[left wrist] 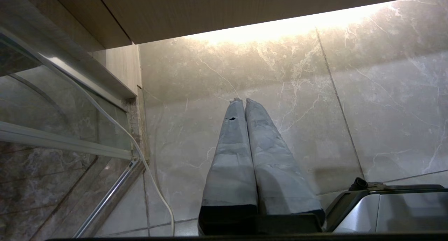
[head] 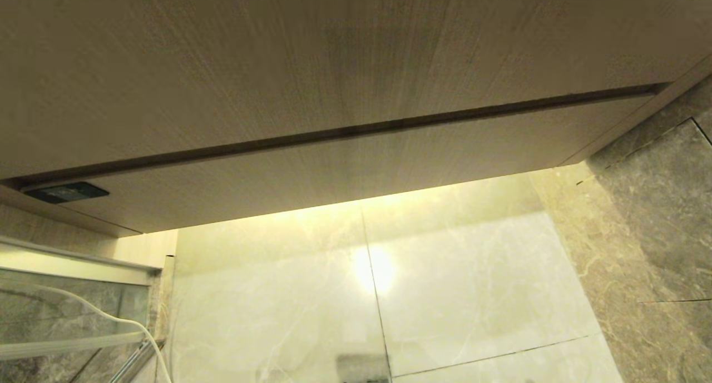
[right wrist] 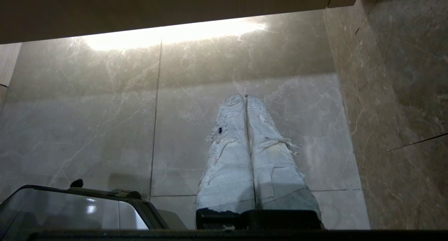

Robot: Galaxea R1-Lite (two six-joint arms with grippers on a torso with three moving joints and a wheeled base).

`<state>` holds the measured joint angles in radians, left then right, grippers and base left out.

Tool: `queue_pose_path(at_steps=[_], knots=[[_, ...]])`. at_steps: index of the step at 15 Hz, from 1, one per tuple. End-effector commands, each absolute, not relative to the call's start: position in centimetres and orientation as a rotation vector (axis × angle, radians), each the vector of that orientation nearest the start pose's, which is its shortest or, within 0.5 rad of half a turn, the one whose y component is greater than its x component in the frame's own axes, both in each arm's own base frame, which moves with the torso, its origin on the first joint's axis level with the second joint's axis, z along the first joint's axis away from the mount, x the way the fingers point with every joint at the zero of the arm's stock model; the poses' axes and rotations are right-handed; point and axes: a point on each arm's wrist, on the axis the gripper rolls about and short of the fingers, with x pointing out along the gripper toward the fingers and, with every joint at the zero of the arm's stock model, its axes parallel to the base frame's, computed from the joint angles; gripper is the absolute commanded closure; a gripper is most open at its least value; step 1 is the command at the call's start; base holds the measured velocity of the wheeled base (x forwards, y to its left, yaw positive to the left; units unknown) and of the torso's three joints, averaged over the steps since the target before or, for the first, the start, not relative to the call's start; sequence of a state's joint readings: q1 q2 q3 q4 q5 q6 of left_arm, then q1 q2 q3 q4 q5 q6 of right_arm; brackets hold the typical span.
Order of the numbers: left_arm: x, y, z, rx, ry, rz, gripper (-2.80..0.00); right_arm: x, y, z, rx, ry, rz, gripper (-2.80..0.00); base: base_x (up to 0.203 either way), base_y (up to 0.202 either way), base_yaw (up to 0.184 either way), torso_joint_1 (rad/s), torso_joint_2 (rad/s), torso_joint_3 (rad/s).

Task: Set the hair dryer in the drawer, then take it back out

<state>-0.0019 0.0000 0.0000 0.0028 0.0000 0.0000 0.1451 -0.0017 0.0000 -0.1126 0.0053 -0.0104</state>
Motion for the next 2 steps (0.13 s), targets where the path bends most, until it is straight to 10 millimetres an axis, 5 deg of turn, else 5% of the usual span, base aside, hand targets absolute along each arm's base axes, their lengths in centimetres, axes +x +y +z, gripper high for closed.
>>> queue_pose_path(at_steps=[1, 2], knots=[[-2.27, 0.0, 7.47, 0.0, 0.005, -0.002, 0.0, -2.3, -0.32, 7.51, -0.003, -0.114, 0.151, 0.0, 0.0, 0.0, 0.0, 0.0, 0.0, 0.0], [-2.27, 0.0, 7.47, 0.0, 0.005, -0.002, 0.0, -2.3, -0.32, 7.51, -0.003, -0.114, 0.151, 0.0, 0.0, 0.0, 0.0, 0.0, 0.0, 0.0]])
